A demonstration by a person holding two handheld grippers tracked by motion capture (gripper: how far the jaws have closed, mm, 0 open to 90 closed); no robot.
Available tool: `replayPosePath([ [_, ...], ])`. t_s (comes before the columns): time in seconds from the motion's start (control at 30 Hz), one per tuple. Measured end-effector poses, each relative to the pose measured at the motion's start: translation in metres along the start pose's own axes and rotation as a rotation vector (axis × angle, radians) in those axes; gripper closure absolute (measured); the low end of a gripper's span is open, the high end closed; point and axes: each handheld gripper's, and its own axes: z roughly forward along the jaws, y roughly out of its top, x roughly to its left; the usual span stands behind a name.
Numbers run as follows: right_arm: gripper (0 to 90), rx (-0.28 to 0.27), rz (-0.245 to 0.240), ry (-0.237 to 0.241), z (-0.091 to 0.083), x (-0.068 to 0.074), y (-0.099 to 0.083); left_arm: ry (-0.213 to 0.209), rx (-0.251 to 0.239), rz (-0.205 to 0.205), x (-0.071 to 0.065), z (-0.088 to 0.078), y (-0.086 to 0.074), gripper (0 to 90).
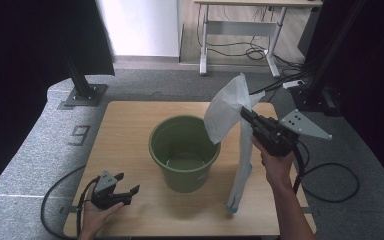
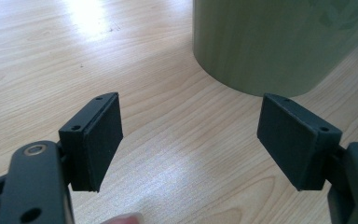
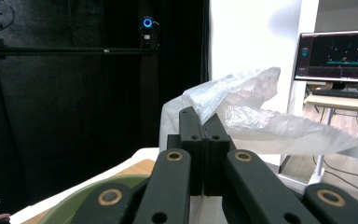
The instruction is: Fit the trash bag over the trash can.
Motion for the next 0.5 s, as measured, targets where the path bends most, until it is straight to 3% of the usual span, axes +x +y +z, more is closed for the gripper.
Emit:
replayPosePath([
  [0.1, 88.6, -0.001, -0.002, 0.003, -0.003, 0.0, 0.001, -0.001, 0.001, 0.0, -0.001, 0.001, 0.0, 21.8],
  [0.23, 88.5, 0.006, 0.012, 0.048, -0.005, 0.003, -0.001, -0.005, 0.003, -0.001, -0.001, 0.002, -0.001, 21.9],
  [0.27, 88.6, 0.017, 0.003, 0.084, -0.003, 0.009, -0.004, -0.004, 0.007, -0.001, -0.001, 0.003, -0.001, 21.9],
  [0.37, 88.5, 0.034, -0.022, 0.105, -0.001, 0.015, -0.008, -0.003, 0.009, -0.001, -0.001, 0.003, -0.001, 21.9],
  [0.4, 88.5, 0.059, -0.036, 0.133, 0.004, 0.023, -0.015, -0.003, 0.007, -0.002, -0.001, 0.003, -0.002, 22.0],
  [0.5, 88.5, 0.084, -0.039, 0.151, 0.01, 0.028, -0.022, -0.001, 0.002, -0.004, 0.0, 0.002, -0.001, 22.0],
])
